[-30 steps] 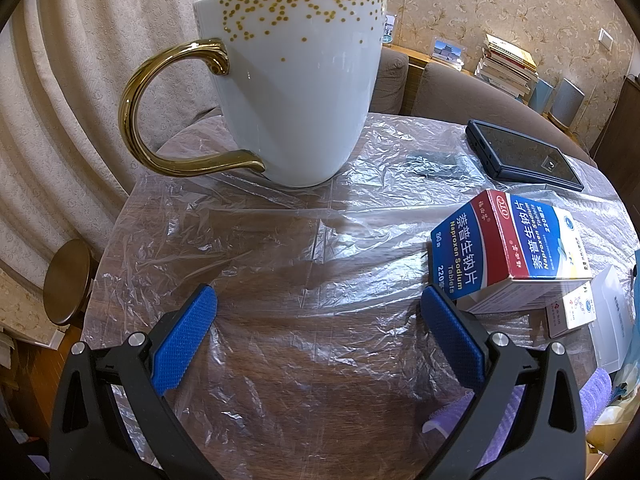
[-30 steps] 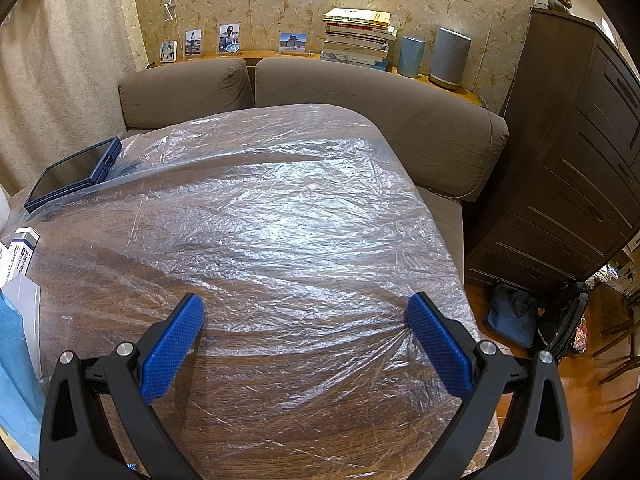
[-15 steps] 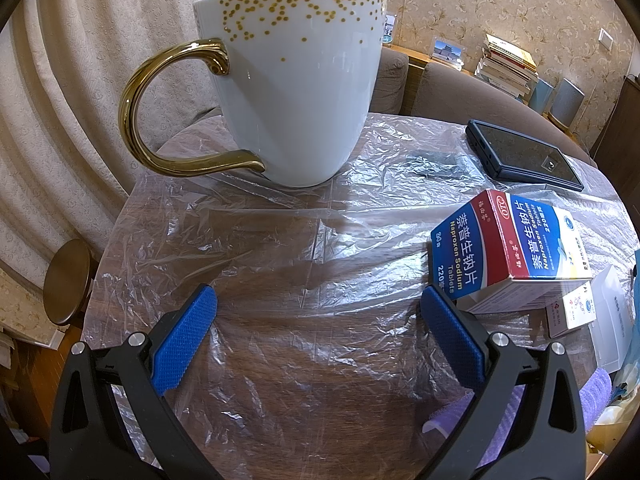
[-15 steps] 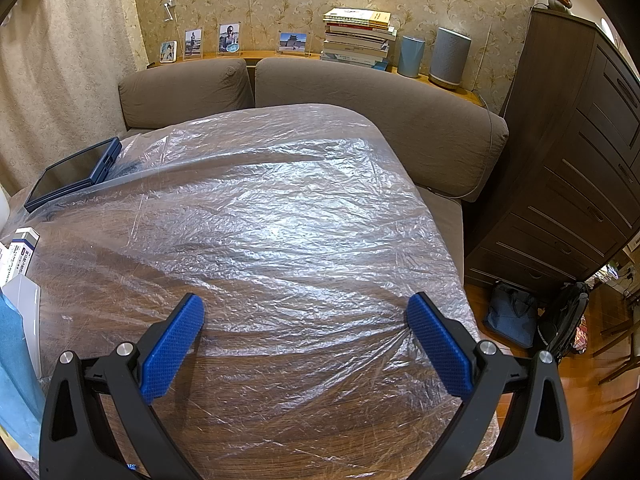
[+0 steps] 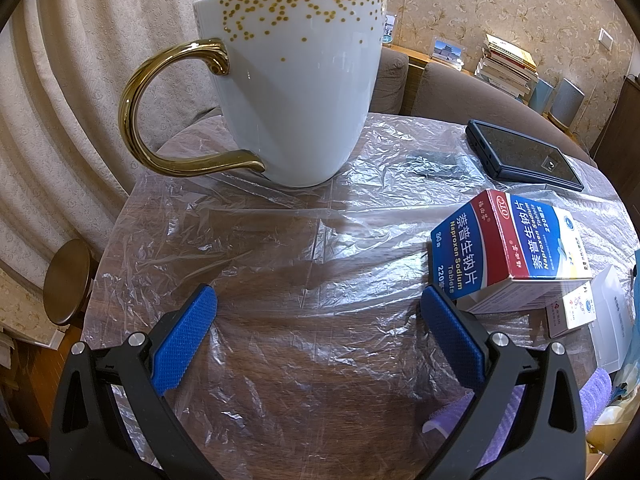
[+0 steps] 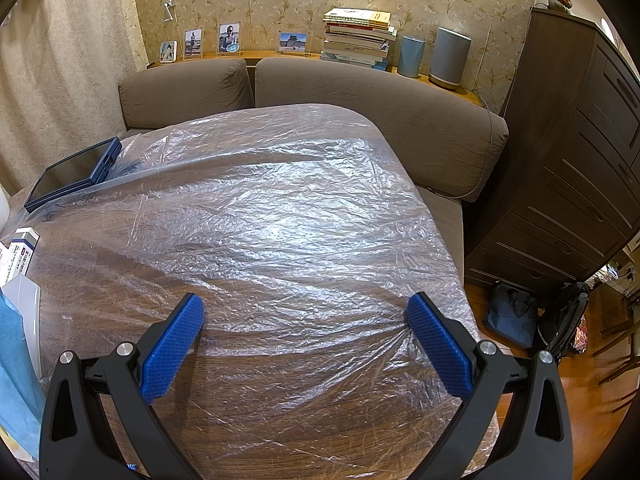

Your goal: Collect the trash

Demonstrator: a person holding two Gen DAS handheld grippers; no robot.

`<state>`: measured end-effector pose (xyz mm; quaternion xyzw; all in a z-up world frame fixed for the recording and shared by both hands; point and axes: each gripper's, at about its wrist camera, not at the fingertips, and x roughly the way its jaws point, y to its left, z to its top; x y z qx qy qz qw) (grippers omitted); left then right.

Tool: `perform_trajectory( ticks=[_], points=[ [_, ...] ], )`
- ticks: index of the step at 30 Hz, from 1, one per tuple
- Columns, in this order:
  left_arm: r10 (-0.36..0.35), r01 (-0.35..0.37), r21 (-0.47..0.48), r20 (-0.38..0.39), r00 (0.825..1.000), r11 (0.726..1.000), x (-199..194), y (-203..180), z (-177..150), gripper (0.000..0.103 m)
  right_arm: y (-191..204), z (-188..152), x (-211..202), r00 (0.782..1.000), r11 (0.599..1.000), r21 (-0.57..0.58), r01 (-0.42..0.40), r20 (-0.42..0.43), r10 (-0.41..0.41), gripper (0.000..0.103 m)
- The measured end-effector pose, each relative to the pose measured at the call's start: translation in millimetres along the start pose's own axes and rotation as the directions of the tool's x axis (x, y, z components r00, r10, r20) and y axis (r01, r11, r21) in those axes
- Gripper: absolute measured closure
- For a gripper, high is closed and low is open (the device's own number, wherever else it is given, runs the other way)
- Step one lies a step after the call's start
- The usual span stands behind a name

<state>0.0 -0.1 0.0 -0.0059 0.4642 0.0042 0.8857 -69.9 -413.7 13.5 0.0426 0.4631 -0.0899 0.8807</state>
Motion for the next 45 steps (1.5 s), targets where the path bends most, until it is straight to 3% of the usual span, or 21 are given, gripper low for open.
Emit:
perform_trajectory(
  ticks=[15,18,21,23,24,28,30,32,33,38,45],
  points=[
    [0.009,-0.009,-0.019,-0.001,1.0,1.0,-2,3,-1,0.001,9,1,-5,1.0,1.0,0.02,0.005,-0.02,-0.005,0.004],
    [0.013,-0.005,-0.099,0.076,0.997,0.995,-33,17,0,0.001,1,5,-26,0.998,0.994,0.092,-0.056,0.013,0.055,0.004],
    [-0.043,0.055,-0.076,0.158,0.987,0.996,-80,21,-7,0.001,-2,8,-66,0.989,0.984,0.134,-0.121,0.102,0.108,0.004],
    [-0.145,0.156,-0.029,0.229,0.963,0.987,-122,13,-16,0.001,4,10,-87,0.977,0.974,0.12,-0.19,0.121,0.176,0.004],
    [-0.209,0.211,0.021,0.26,0.943,0.977,-146,3,-24,0.001,15,10,-98,0.968,0.969,0.09,-0.232,0.12,0.221,0.004],
    [-0.416,0.367,0.216,0.269,0.869,0.905,-205,-46,-45,0.001,63,8,-117,0.947,0.952,-0.026,-0.306,0.091,0.308,0.004],
    [-0.494,0.43,0.278,0.227,0.84,0.859,-215,-71,-61,0.001,85,3,-116,0.934,0.936,-0.051,-0.349,0.06,0.352,0.004],
    [-0.544,0.482,0.317,0.143,0.827,0.817,-208,-98,-72,0.001,102,0,-112,0.927,0.926,-0.061,-0.372,0.021,0.374,0.004],
    [-0.548,0.484,0.339,0.124,0.827,0.807,-207,-110,-78,0.001,114,-2,-106,0.925,0.923,-0.068,-0.38,-0.005,0.38,0.004],
    [-0.429,0.352,0.438,0.086,0.899,0.827,-181,-160,-93,0.001,140,-6,-79,0.922,0.921,-0.062,-0.384,-0.079,0.379,0.004],
    [-0.357,0.31,0.435,0.029,0.934,0.845,-141,-172,-80,0.001,143,-11,-54,0.903,0.913,-0.008,-0.409,-0.147,0.403,0.005]
  ],
)
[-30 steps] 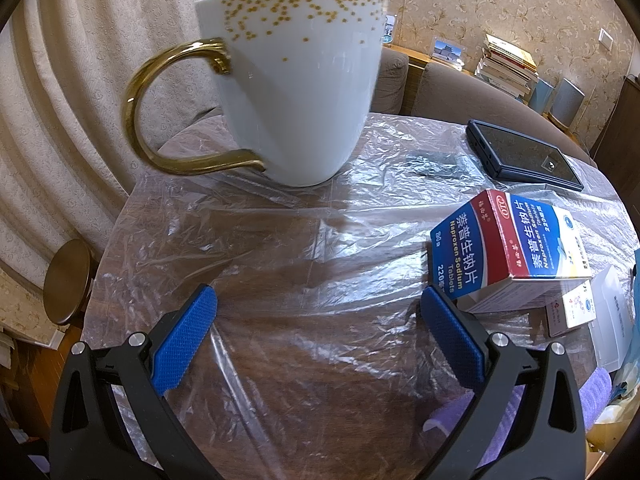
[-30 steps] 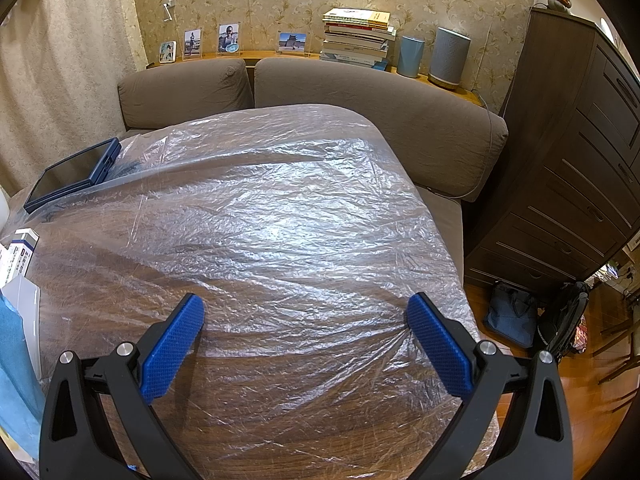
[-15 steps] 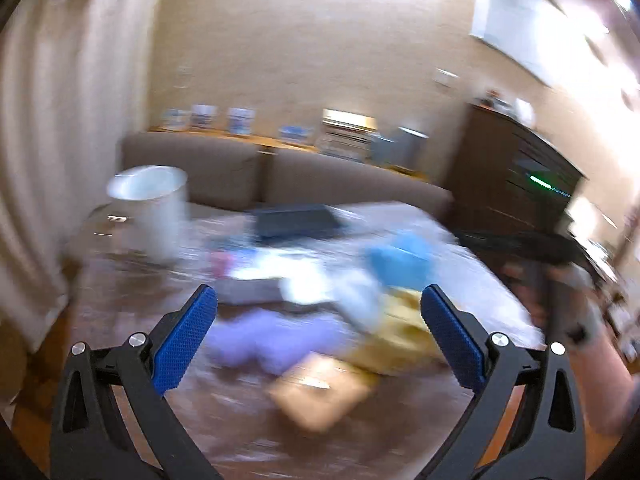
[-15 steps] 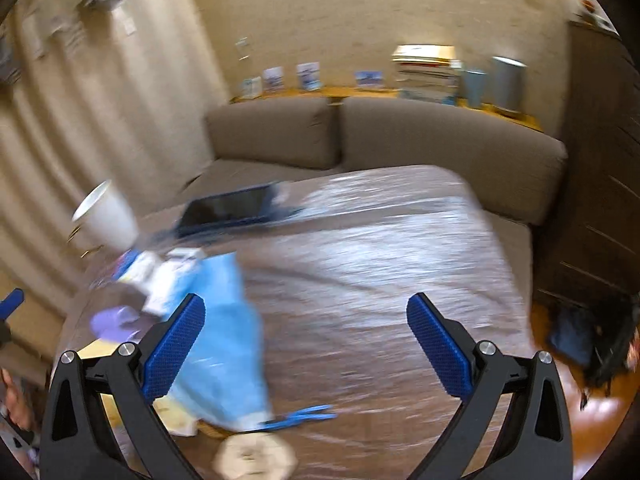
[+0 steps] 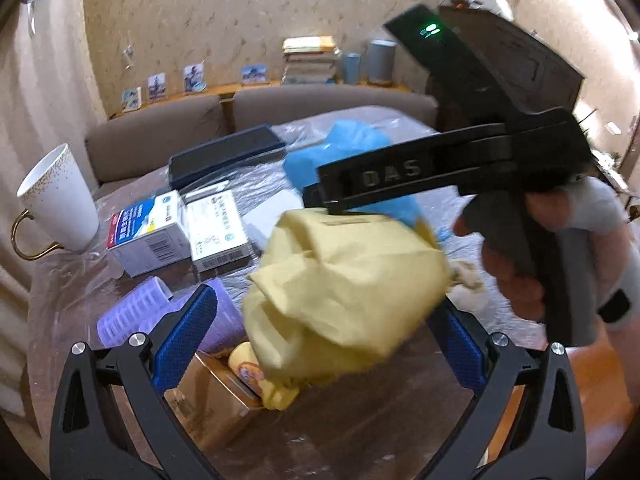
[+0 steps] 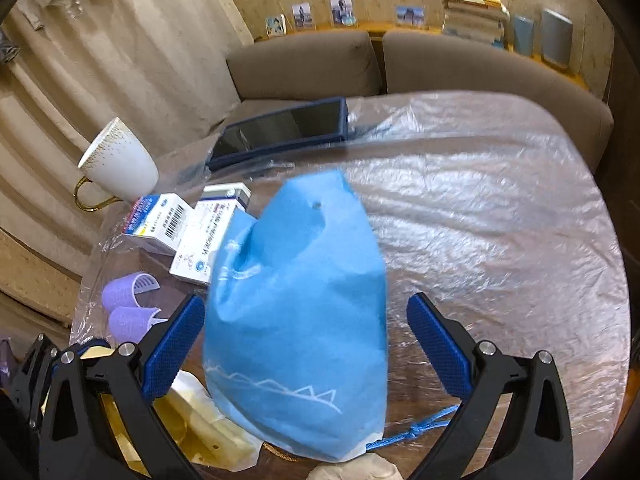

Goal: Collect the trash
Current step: 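Grasp the crumpled yellow paper bag with the left tool while the right tool grasps the blue bag, then carry the yellow paper and blue bag off the table toward the white bin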

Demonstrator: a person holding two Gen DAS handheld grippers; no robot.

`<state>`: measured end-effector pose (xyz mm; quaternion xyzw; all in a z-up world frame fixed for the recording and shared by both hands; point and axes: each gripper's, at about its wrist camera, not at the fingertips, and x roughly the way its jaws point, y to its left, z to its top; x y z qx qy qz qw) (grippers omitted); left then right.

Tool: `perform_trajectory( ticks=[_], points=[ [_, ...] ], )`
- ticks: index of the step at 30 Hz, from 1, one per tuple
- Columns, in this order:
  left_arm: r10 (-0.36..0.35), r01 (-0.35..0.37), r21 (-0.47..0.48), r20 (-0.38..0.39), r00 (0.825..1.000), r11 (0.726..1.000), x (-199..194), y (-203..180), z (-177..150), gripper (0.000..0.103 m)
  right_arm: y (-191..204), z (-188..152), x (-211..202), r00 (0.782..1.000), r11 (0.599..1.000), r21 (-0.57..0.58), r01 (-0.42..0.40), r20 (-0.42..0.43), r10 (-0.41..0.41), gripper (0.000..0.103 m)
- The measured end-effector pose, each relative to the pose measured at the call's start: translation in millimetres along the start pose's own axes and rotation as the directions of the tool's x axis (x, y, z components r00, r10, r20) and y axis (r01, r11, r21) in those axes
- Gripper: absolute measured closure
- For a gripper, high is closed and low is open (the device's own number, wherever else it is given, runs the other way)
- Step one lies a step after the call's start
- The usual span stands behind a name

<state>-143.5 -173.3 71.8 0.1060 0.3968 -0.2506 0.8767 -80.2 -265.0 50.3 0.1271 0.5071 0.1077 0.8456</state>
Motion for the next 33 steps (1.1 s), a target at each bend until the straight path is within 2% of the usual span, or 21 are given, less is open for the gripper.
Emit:
perform_trajectory(
  ticks=[2,3,4,5,7,9,12,20,25,29,33],
  points=[
    [-0.021,0.021,-0.002,0.011,1.0,1.0,-1,1,-1,0.001,-2,-1,-1,1.0,1.0,0.002,-0.013,0.004,0.013,0.014],
    [-0.025,0.025,-0.002,0.009,1.0,1.0,1,2,-1,0.004,-3,-1,0,1.0,1.0,0.003,-0.021,0.003,0.021,0.021],
    [-0.036,0.036,-0.005,0.001,0.999,0.999,2,3,-1,0.015,-3,-1,-1,1.0,1.0,0.002,-0.026,0.005,0.026,0.024],
    [-0.051,0.051,-0.01,-0.012,0.999,0.999,3,3,-2,0.021,-2,0,-2,0.999,1.0,0.0,-0.032,0.01,0.032,0.025],
    [-0.074,0.073,-0.028,-0.027,0.997,0.997,6,6,-5,0.04,-2,0,-7,0.999,0.999,-0.01,-0.043,0.028,0.043,0.035],
    [-0.093,0.091,-0.044,-0.027,0.995,0.995,6,8,-5,0.046,-1,1,-14,0.998,0.999,-0.02,-0.032,0.055,0.033,0.036],
    [-0.107,0.108,-0.06,0.016,0.994,0.992,-5,11,-2,0.049,1,4,-27,0.993,0.999,-0.028,-0.037,0.114,0.04,0.037],
    [-0.081,0.094,-0.112,0.117,0.99,0.989,-36,20,7,0.049,-1,11,-62,0.973,0.997,-0.021,-0.07,0.218,0.072,0.037],
    [-0.072,0.096,-0.16,0.151,0.986,0.982,-52,26,8,0.049,4,10,-86,0.963,0.998,-0.047,-0.044,0.263,0.055,0.037],
    [-0.032,0.062,-0.175,0.168,0.985,0.983,-62,26,8,0.049,9,0,-105,0.956,0.997,-0.079,-0.006,0.291,0.029,0.037],
    [-0.021,0.058,-0.192,0.19,0.981,0.98,-71,28,7,0.049,11,-10,-120,0.948,0.996,-0.091,0.009,0.318,0.02,0.037]
  ],
)
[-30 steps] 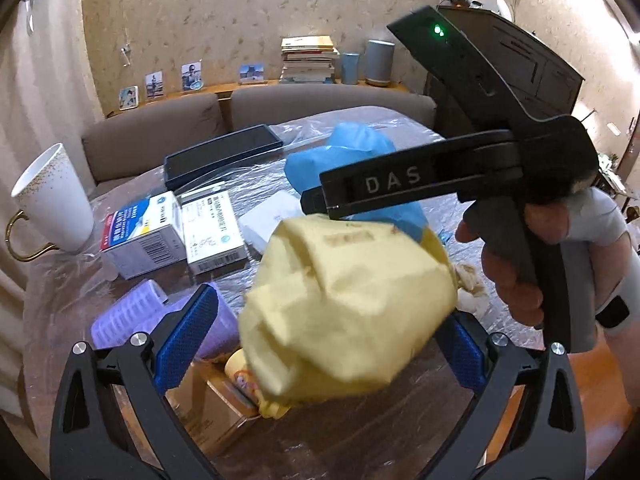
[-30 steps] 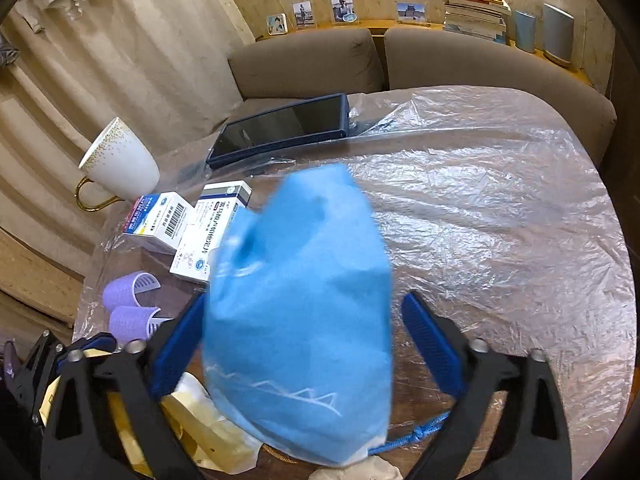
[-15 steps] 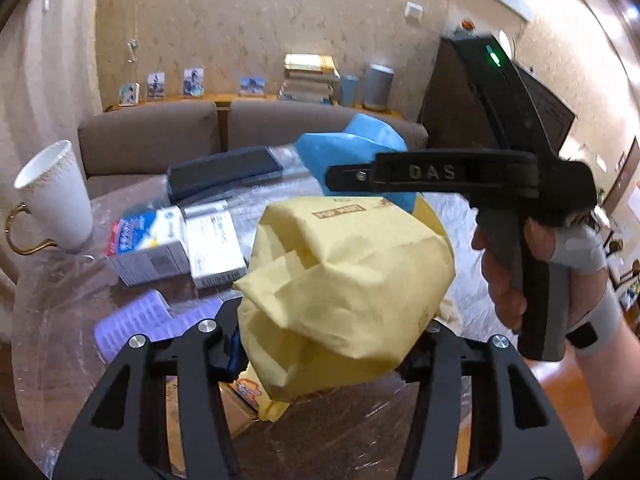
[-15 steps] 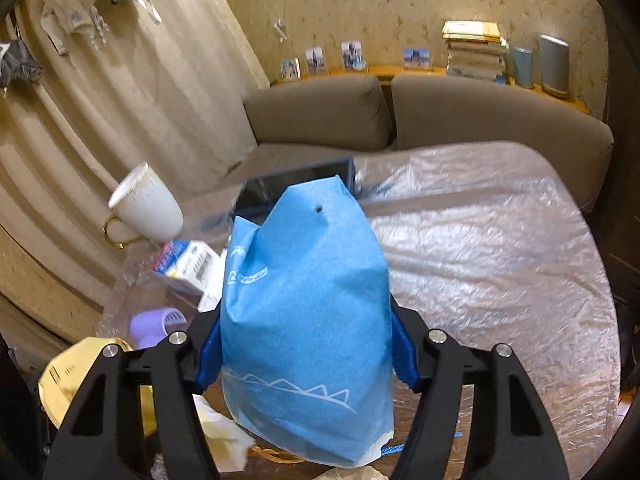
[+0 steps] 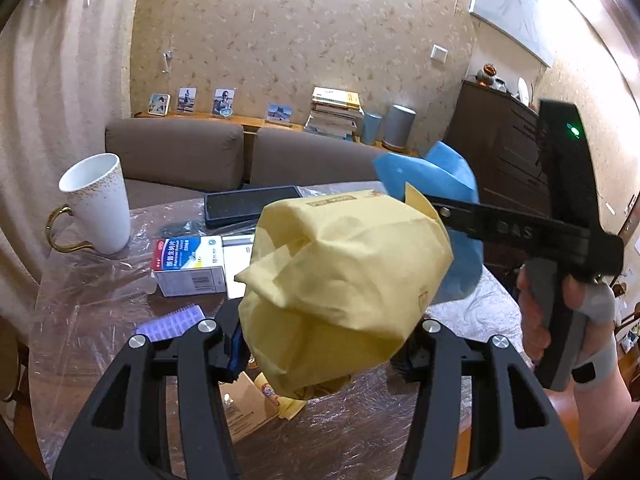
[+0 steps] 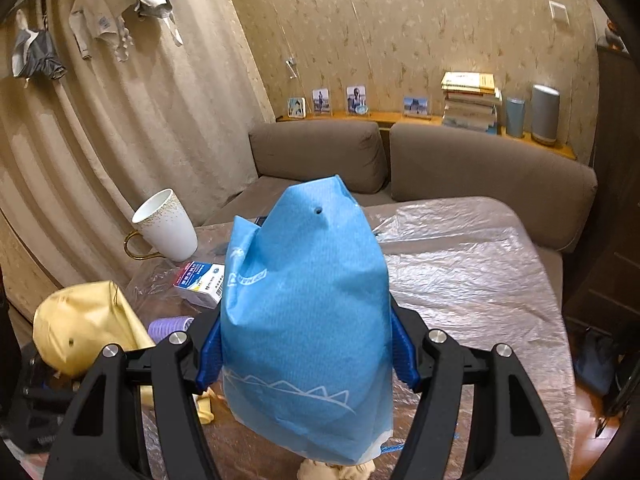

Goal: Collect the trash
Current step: 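Carry the yellow paper and blue bag off the table toward the white bin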

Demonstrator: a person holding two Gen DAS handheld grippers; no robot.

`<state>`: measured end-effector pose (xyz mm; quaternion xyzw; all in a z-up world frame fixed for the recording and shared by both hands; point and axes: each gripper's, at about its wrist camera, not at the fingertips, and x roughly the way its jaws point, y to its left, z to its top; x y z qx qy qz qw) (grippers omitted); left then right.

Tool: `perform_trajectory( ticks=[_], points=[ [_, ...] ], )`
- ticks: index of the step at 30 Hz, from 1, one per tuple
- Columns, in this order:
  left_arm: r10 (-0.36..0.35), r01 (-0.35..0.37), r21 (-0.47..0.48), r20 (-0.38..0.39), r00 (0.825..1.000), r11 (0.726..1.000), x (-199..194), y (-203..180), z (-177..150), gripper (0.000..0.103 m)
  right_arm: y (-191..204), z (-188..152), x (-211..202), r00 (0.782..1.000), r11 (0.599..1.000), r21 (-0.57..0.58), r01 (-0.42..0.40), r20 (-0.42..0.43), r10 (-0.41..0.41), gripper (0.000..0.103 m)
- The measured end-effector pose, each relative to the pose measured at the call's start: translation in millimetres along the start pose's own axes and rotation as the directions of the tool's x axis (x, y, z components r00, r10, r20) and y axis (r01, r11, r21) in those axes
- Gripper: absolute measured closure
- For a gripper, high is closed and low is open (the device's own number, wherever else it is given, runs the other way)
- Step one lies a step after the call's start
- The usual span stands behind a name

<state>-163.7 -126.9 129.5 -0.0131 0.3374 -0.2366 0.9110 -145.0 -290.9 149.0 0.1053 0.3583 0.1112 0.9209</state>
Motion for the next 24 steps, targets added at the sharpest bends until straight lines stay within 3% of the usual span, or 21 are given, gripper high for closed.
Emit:
perform_trajectory(
  ticks=[13,24],
  points=[
    [-0.02,0.02,0.001,0.086,0.996,1.0,-57,-6,4,0.048,15,-24,-68,0.997,0.996,-0.066,-0.053,0.06,0.057,0.037],
    [0.011,-0.011,0.001,0.051,0.999,1.0,-82,-21,-31,0.048,26,-83,-104,0.996,0.992,-0.088,-0.087,0.01,0.088,0.037]
  ],
)
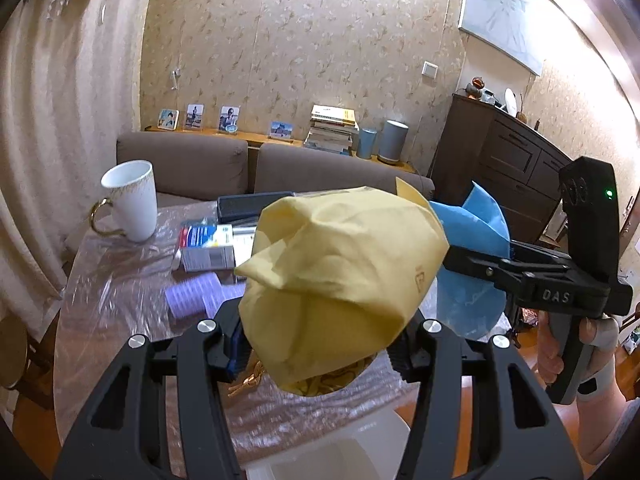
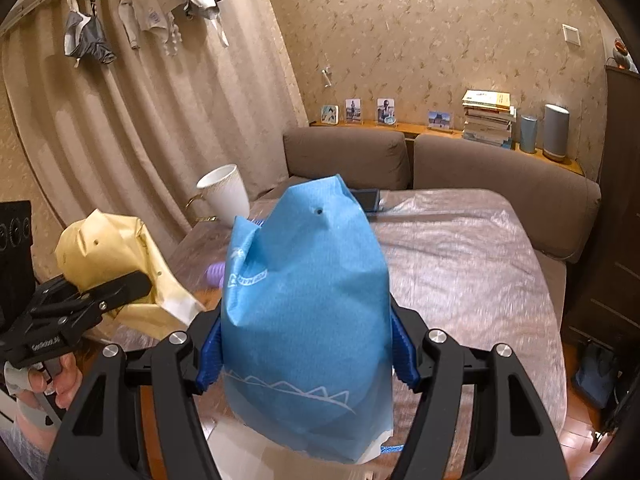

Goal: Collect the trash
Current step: 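Carry the yellow paper and blue bag off the table toward the white bin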

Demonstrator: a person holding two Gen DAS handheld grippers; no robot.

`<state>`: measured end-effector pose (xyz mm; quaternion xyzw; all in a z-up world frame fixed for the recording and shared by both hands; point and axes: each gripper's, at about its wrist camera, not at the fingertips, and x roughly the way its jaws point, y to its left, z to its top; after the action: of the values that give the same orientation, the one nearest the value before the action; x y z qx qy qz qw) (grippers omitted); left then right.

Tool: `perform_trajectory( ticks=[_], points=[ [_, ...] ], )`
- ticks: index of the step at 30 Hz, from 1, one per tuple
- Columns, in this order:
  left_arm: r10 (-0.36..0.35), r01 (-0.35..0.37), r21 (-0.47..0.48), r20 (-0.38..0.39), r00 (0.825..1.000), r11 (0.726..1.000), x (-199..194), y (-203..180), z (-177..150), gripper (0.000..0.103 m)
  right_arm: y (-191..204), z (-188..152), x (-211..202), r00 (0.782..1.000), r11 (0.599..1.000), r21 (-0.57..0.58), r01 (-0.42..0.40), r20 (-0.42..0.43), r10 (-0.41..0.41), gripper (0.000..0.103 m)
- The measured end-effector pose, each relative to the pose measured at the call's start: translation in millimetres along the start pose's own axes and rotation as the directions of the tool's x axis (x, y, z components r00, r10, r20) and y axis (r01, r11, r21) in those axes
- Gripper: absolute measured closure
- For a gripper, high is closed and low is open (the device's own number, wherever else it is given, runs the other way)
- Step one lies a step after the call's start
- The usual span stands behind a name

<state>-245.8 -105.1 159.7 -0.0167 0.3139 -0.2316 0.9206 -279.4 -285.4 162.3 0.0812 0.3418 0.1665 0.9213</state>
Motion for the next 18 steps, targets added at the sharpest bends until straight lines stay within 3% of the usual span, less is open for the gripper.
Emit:
perform_trajectory(
  ticks=[18],
  points=[
    [0.048,-0.049,-0.011,-0.055,0.997,0.999,-25,-13,-52,0.049,22,-73,-29,0.994,0.999,0.005,-0.036,-0.1,0.036,0.037]
  ],
)
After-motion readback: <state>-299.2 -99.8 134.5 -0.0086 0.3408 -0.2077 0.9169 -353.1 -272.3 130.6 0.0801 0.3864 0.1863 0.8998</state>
